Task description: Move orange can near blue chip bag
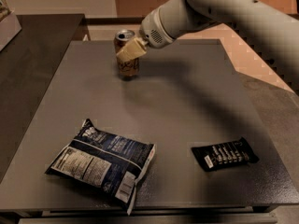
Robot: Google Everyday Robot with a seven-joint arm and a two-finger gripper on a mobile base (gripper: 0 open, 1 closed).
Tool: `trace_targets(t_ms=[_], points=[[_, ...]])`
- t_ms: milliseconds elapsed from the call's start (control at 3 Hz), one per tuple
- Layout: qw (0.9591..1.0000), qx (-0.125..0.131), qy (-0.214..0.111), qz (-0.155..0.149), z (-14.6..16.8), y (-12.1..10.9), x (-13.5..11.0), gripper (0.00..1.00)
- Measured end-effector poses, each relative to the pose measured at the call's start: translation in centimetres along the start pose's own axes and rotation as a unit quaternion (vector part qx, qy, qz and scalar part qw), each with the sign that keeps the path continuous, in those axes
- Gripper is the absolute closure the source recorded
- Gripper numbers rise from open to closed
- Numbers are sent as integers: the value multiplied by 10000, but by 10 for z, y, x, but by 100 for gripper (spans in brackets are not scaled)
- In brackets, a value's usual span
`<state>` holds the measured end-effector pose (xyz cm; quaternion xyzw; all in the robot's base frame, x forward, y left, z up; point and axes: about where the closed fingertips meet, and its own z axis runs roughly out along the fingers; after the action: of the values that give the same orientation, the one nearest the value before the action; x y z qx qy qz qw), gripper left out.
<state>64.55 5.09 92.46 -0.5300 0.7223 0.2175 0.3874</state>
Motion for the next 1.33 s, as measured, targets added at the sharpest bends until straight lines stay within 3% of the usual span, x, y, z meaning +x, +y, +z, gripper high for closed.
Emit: trace_targets(t_ms=[667, 1333], points=[[9979, -575, 262, 102, -45, 53, 43, 100], [9949, -995, 144, 3, -70, 105, 60, 100]])
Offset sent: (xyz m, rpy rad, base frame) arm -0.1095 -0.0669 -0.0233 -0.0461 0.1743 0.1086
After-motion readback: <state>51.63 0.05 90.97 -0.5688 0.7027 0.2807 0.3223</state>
